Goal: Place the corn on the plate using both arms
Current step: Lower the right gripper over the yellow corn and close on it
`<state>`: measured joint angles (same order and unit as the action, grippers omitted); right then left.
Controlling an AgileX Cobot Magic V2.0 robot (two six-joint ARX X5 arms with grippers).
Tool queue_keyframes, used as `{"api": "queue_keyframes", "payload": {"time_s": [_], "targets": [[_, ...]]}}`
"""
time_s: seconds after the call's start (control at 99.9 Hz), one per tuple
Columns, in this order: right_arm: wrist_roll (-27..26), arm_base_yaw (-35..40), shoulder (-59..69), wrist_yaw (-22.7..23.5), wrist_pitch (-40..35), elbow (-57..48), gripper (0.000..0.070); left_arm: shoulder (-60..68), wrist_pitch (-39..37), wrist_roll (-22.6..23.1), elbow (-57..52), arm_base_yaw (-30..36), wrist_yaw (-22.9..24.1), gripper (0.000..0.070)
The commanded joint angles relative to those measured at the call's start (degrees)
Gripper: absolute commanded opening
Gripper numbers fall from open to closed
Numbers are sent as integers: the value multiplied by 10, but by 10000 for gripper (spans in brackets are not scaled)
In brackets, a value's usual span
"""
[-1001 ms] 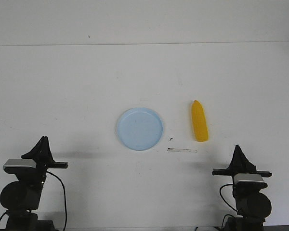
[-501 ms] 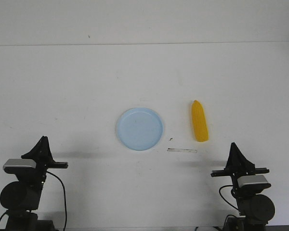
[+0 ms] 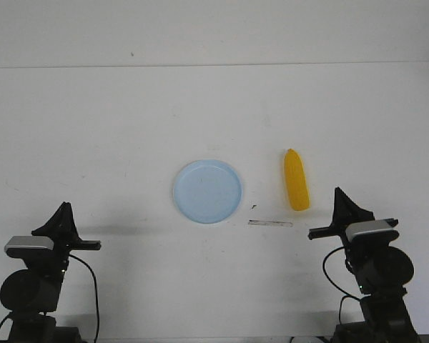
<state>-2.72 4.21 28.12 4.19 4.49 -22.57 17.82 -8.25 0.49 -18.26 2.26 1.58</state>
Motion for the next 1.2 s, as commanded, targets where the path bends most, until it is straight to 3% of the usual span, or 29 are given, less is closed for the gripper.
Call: {"api": "queue_keyframes", "payload": {"time_s": [0.0, 0.13, 0.35, 0.501, 0.631, 0.871, 0.931, 1.091, 1.191], "targets": [[23, 7, 51, -14, -11, -39, 1, 0, -8, 0, -6, 0, 2, 1], [28, 19, 145, -62, -69, -110, 1, 0, -8, 0, -6, 0, 2, 2], [-4, 49, 278, -61, -142, -203, 1, 0, -8, 0, -6, 0, 2, 2], [-49, 68, 361, -62, -235, -277, 1, 0, -8, 0, -6, 0, 2, 2], [-54, 74, 428, -61, -314, -349, 1, 0, -8, 0, -6, 0, 2, 2], [-106, 74, 540, -57, -401, -456, 15, 0, -8, 0, -6, 0, 2, 2], [-110, 74, 563, -57, -412, -477, 79, 0, -8, 0, -6, 0, 2, 1], [-110, 75, 606, -57, -422, -503, 425, 0, -8, 0, -6, 0, 2, 2], [-110, 75, 624, -57, -430, -503, 515, 0, -8, 0, -6, 0, 2, 2]]}}
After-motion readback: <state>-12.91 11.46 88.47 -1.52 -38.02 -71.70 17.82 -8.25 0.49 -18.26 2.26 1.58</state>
